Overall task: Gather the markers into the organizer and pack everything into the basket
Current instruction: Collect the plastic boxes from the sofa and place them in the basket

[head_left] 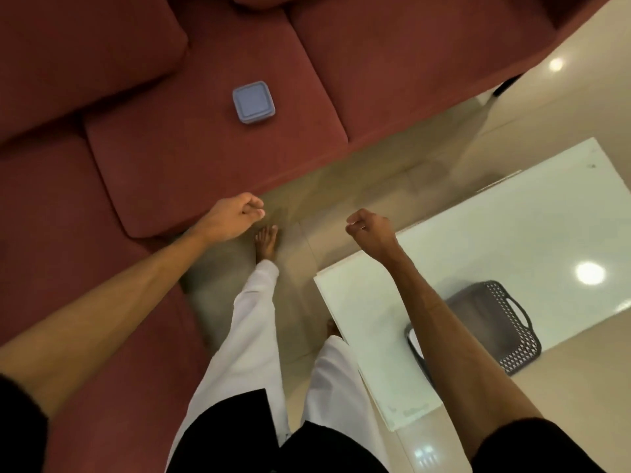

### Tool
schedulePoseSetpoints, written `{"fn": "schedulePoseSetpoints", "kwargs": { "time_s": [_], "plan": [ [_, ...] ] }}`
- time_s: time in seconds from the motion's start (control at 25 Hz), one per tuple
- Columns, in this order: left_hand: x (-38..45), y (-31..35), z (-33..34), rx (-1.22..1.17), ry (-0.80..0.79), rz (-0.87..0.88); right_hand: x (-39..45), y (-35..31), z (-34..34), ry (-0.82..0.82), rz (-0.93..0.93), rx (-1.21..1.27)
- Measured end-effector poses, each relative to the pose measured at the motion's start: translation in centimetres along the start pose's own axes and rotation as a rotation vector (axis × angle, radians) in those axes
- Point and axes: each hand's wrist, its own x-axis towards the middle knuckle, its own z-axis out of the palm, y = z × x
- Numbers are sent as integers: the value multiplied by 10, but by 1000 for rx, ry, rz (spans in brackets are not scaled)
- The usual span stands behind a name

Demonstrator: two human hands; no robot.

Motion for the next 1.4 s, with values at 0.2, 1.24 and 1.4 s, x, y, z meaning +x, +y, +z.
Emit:
{"fn": "schedulePoseSetpoints", "kwargs": {
  "time_s": [0.2, 1.24, 1.4],
  "plan": [
    [132, -53, -69, -69, -59, -94, 114, -78, 28, -31, 140, 26],
    [369, -3, -42, -65, -327, 61, 247, -48, 61, 82, 573, 638],
    [315, 50, 48, -240, -543, 93, 192, 2, 56, 260, 618, 899]
  ]
}}
